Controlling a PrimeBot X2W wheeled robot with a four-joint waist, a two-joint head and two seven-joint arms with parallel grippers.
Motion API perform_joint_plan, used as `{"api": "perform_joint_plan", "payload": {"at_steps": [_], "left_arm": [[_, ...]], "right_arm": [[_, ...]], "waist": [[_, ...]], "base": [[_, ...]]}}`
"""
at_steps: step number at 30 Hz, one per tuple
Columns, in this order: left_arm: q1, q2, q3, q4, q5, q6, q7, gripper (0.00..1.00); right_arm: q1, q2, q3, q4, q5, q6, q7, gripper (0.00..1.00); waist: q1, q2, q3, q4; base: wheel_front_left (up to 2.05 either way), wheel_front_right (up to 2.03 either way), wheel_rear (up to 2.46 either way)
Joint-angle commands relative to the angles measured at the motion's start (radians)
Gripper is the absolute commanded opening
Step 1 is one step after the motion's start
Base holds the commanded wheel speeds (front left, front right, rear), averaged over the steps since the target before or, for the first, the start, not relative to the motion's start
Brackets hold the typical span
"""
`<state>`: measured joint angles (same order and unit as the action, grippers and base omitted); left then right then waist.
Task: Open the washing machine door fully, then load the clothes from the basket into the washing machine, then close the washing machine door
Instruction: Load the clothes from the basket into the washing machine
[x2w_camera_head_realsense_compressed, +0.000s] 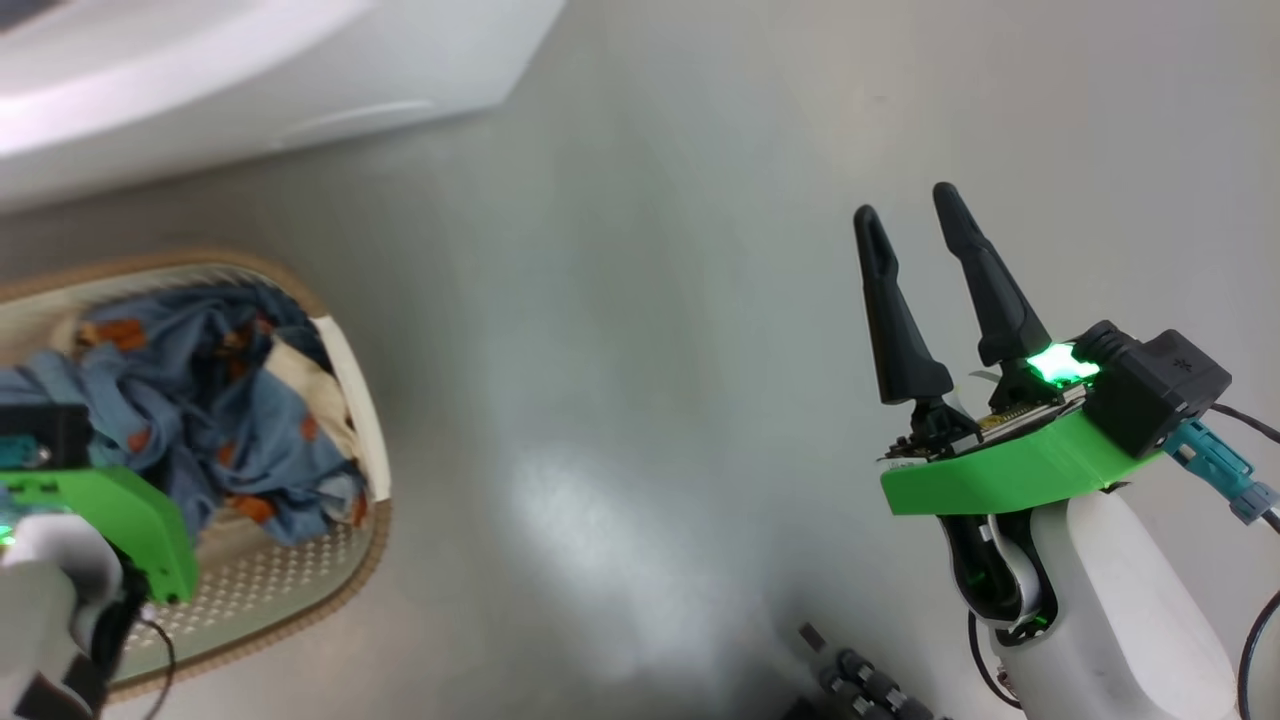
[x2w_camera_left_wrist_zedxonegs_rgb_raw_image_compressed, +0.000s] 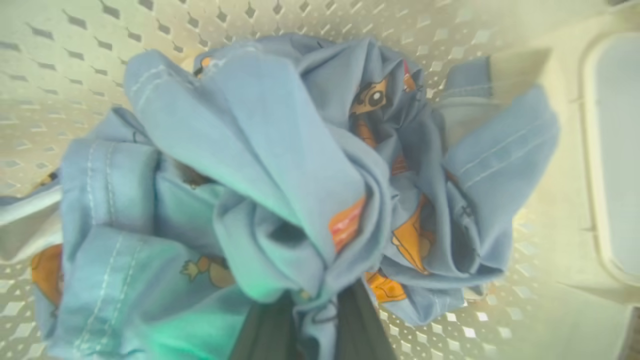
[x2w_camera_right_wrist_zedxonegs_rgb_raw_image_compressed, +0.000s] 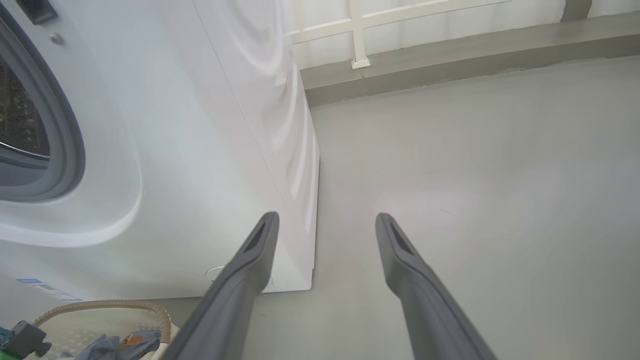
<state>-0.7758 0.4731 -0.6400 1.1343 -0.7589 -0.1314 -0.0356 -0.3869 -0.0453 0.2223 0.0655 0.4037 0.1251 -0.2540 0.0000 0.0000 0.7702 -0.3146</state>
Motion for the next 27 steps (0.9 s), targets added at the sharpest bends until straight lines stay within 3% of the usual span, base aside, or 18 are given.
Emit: {"api": "perform_joint_plan", "payload": {"at_steps": [1,17,27], "left_arm": [[0.032,0.031,0.019,-0.012,-0.009,0.001,-0.014,0.00],[0.183,0.005,-0.054,-0.178,-0.183,0.001,-0.174,0.00],[0.287,0.005,0.018,-0.319,-0.208,0.004,-0.225,0.00]], "right_arm": [[0.008,-0.005,0.013,-0.017,-0.008,0.006,-0.008,1.00],[0.061,-0.005,-0.031,0.061,-0.058,0.006,-0.008,1.00],[0.118,-0.068,-0.035,0.096,-0.025,0.006,-0.008,1.00]], "waist": [[0.0000,0.0000,-0.052,0.034],[0.0000,0.0000,-0.334,0.154],[0.0000,0.0000,-0.509,0.217]], "base": [[0.00,0.00,0.00],[0.00,0.00,0.00],[0.00,0.00,0.00]]}}
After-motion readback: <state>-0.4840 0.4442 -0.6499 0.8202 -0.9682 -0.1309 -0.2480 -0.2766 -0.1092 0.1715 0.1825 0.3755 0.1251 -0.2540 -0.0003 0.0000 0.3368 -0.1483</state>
